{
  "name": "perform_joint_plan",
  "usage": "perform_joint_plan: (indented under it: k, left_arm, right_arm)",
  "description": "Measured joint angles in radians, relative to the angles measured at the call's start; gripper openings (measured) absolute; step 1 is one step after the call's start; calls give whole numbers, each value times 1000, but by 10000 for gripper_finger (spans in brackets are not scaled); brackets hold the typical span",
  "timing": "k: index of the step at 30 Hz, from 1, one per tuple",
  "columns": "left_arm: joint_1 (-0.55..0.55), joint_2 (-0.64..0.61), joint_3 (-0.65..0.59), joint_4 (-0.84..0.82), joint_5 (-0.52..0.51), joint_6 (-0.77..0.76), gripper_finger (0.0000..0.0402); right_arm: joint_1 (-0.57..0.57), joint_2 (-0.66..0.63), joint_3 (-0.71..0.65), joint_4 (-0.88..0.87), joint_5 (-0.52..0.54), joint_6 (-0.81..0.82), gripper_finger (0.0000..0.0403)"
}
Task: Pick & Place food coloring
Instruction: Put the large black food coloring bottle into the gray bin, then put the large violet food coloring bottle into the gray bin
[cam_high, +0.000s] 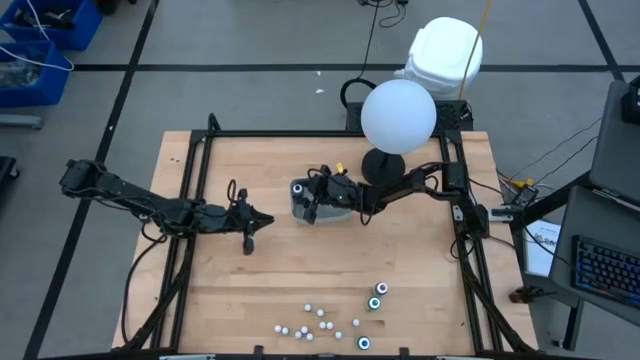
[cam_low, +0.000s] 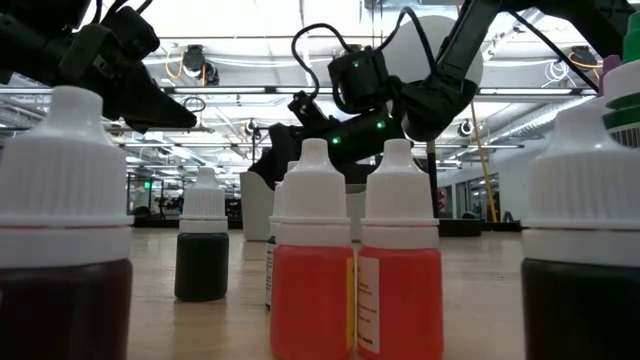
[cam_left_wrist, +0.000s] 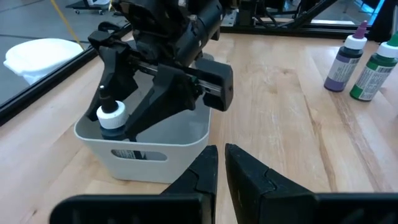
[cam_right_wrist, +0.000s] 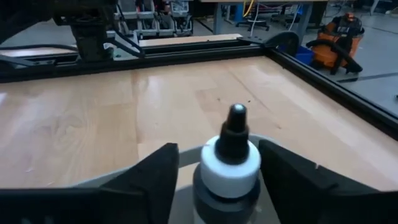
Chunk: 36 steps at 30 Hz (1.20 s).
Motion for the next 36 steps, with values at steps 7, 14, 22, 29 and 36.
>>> perform_joint_plan:
  k: [7, 14, 22, 29, 36]
  left_arm:
    - [0, 0, 0, 1, 0, -6, 40]
    - [0, 0, 0, 2, 0, -7, 40]
    - [-1, 0, 0, -2, 0, -11, 40]
    - [-1, 0, 0, -5, 0, -13, 40]
    - [-1, 0, 0, -7, 26, -14, 40]
  right_arm:
    - [7, 0, 0, 15, 0, -24, 243]
    - [7, -20, 0, -2, 0, -28, 246]
    - [11, -150, -33, -91, 4, -89, 247]
    - [46, -431, -162, -239, -3, -149, 220]
    - [104, -820, -444, -244, -70, -160, 84]
